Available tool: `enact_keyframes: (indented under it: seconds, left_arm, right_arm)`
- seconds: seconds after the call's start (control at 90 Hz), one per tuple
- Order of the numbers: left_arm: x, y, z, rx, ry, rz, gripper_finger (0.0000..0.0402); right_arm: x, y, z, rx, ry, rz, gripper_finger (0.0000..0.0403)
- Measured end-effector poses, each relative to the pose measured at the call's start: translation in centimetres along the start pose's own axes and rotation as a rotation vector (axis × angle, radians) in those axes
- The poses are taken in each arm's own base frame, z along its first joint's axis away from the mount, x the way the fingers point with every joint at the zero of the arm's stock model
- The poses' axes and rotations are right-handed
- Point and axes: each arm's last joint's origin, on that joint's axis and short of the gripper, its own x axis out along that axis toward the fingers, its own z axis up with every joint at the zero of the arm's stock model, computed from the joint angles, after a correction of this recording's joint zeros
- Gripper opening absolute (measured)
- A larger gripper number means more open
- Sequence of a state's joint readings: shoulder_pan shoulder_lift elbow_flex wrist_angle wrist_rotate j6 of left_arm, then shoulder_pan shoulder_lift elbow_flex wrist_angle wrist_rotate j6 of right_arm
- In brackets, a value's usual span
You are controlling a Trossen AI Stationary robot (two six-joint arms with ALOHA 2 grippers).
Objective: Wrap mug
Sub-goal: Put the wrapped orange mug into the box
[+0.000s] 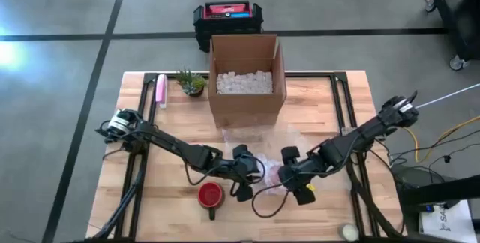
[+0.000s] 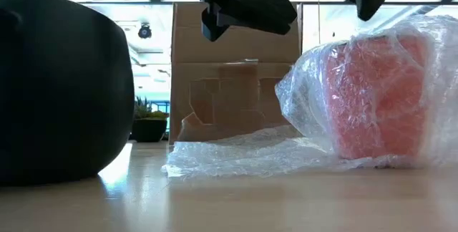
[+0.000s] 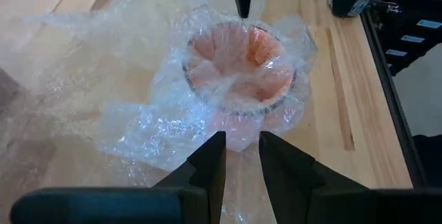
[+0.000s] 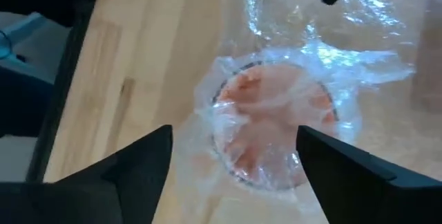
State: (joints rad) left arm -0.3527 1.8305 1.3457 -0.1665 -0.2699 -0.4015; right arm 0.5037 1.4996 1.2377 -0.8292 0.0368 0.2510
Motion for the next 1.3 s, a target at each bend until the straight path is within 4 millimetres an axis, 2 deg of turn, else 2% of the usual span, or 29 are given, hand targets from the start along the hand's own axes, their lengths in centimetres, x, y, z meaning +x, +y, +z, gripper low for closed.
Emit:
enact_keyframes:
  seconds: [0.289,0.722,0.867,1.1,1.178,1.3]
  left_arm:
    - [0.0,0.0,0.0,0.0,0.0,-0.001,0.0075]
    - [0.0,0.0,0.0,-0.01,0.0,-0.002,0.0075]
    - [0.0,0.0,0.0,-0.01,-0.001,-0.002,0.0075]
    - [0.0,0.0,0.0,-0.009,-0.003,-0.002,0.0075]
    - [0.0,0.0,0.0,-0.009,-0.005,-0.003,0.0075]
    - [0.0,-0.1,0.0,-0.011,-0.005,-0.003,0.0075]
  right_arm:
    - [0.3,-0.1,0.1,0.0,-0.004,-0.036,0.0263]
    - [0.2,0.0,0.1,-0.016,-0.013,-0.042,0.0317]
    - [0.2,0.0,0.1,0.027,-0.017,-0.049,0.0312]
    - [0.2,0.3,0.5,-0.021,-0.062,-0.048,0.0291]
    - [0.9,0.9,0.5,-0.03,-0.047,-0.019,0.0285]
    - [3.1,1.7,0.3,-0.021,0.024,-0.02,0.0276]
